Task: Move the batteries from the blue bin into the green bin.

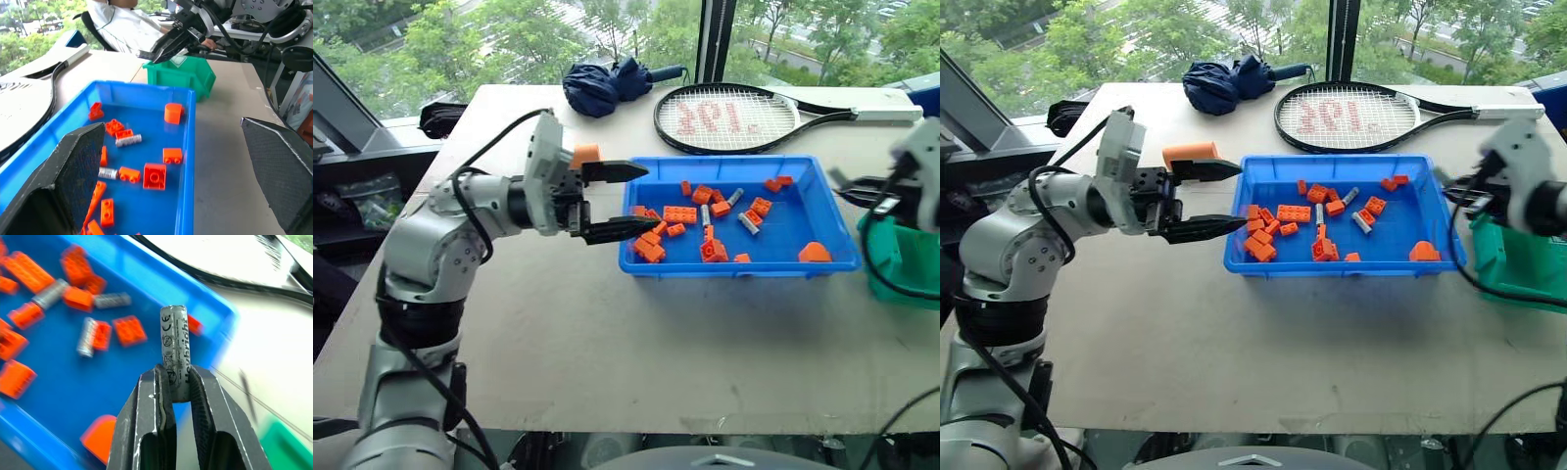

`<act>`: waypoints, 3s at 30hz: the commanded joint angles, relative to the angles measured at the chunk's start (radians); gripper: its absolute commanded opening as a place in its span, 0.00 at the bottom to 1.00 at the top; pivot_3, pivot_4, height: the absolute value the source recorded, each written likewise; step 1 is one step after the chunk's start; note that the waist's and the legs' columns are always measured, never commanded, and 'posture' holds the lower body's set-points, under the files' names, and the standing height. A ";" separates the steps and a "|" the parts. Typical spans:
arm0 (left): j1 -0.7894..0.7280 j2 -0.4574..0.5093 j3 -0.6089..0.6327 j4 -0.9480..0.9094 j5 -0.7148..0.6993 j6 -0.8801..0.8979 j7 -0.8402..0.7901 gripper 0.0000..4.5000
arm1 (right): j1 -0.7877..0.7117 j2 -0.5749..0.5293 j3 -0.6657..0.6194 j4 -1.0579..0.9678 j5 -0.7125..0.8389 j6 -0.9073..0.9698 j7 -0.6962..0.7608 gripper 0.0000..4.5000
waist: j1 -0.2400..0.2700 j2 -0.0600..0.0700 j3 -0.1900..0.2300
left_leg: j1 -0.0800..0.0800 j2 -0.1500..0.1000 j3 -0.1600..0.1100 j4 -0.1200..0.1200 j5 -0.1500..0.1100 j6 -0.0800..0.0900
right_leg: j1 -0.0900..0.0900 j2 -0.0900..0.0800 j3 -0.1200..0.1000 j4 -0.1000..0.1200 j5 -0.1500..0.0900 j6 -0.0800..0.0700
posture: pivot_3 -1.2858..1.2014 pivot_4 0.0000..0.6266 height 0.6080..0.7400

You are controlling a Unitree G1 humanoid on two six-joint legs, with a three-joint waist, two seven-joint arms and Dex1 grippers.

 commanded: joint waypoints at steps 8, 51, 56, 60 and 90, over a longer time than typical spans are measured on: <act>-0.154 -0.079 -0.080 0.091 0.095 -0.069 -0.028 1.00 | 0.214 -0.079 -0.144 0.082 -0.039 -0.045 -0.132 0.02 | -0.028 0.000 0.000 | 0.007 0.002 0.009 0.001 0.000 0.000 | 0.001 0.001 0.009 0.009 0.000 0.000 | 0.52 0.24 1.00; 0.029 0.168 0.028 0.083 0.175 -0.089 -0.123 1.00 | -0.232 0.268 0.420 0.006 0.217 -0.047 -0.285 0.98 | -0.016 -0.003 0.003 | 0.004 0.004 0.007 0.002 0.000 0.001 | -0.001 0.002 0.007 0.005 0.000 0.000 | 0.52 0.24 1.00; 0.063 0.186 0.051 0.044 0.159 -0.067 -0.100 1.00 | -0.308 0.416 0.515 0.110 0.193 -0.089 -0.330 0.98 | -0.028 -0.003 0.003 | 0.004 0.004 0.007 0.003 0.000 0.001 | -0.001 0.003 0.007 0.007 0.000 0.000 | 0.52 0.24 1.00; 0.072 0.189 0.070 0.025 0.152 -0.050 -0.080 1.00 | -0.360 0.552 0.526 0.191 0.187 -0.075 -0.404 0.98 | -0.032 -0.003 0.003 | 0.005 0.004 0.007 0.002 0.000 0.000 | -0.002 0.003 0.008 0.007 0.000 0.000 | 0.52 0.24 1.00; 0.072 0.211 0.087 0.053 0.170 -0.066 -0.070 1.00 | -0.432 0.697 0.632 0.360 0.044 -0.129 -0.494 0.67 | -0.056 -0.003 0.003 | 0.005 0.003 0.007 0.001 0.000 0.000 | -0.003 0.004 0.007 0.008 0.000 0.000 | 0.52 0.24 1.00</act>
